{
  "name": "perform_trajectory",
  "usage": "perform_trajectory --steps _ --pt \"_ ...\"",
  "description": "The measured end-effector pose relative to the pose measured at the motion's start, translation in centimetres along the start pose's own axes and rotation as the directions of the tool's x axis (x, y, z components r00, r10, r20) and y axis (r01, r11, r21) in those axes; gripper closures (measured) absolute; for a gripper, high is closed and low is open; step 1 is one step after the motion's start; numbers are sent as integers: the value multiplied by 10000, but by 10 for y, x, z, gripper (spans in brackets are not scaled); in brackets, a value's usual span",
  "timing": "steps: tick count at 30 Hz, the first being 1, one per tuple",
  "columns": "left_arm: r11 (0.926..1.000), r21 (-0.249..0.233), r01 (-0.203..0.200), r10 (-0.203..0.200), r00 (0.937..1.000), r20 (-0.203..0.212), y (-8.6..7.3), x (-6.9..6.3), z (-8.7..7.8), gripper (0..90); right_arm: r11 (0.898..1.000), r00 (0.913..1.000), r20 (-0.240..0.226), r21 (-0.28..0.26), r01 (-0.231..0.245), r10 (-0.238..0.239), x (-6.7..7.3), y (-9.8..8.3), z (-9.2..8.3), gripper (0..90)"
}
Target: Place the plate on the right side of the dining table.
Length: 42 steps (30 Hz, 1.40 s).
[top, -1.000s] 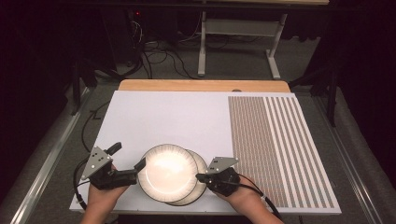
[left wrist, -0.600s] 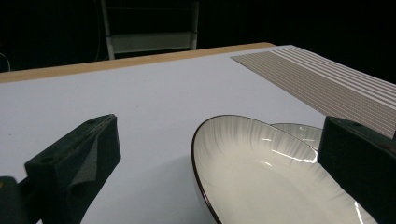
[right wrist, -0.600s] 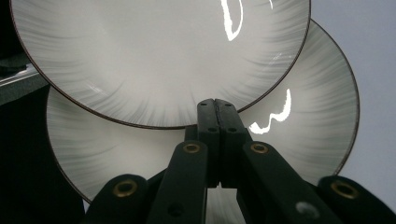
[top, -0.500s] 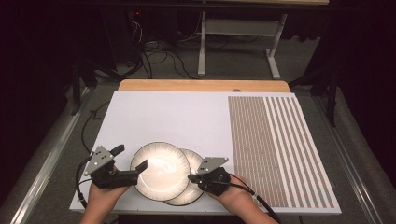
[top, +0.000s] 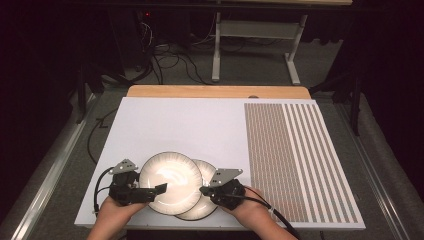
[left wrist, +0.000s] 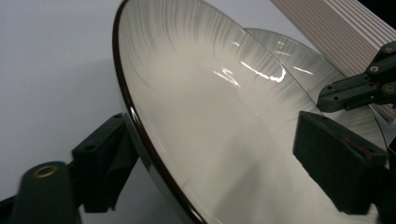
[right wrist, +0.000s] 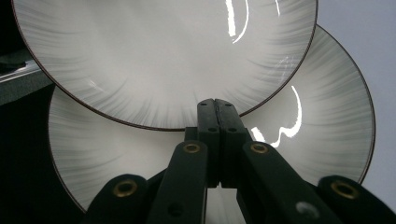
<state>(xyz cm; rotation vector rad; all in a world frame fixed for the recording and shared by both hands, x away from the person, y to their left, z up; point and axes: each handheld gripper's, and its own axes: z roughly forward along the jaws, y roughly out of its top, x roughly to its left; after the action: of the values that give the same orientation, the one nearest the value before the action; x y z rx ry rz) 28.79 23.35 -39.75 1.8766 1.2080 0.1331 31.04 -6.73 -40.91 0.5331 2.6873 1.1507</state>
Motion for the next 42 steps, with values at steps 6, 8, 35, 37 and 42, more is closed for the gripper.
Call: perform_trajectory --steps 6,8,35,37,42 --pt "9991 102 406 -408 9991 142 0 3 -5 364 10000 10000 44 -18 -2 2 0 0 0 900" --pt "9987 137 493 -494 9988 70 0 4 -6 402 10000 10000 37 -17 -71 71 0 0 0 900" --pt "9932 -604 993 -1001 9949 -99 0 12 -15 710 9995 9996 97 -171 -274 276 0 1 -7 900" --pt "9927 -631 1030 -1036 9946 -73 -1 12 -15 712 9994 9997 110 -242 -235 238 -1 0 -7 900" --pt "9932 -512 1043 -1046 9945 -34 -1 12 -12 686 9996 9997 103 -154 -240 242 0 0 -6 900"
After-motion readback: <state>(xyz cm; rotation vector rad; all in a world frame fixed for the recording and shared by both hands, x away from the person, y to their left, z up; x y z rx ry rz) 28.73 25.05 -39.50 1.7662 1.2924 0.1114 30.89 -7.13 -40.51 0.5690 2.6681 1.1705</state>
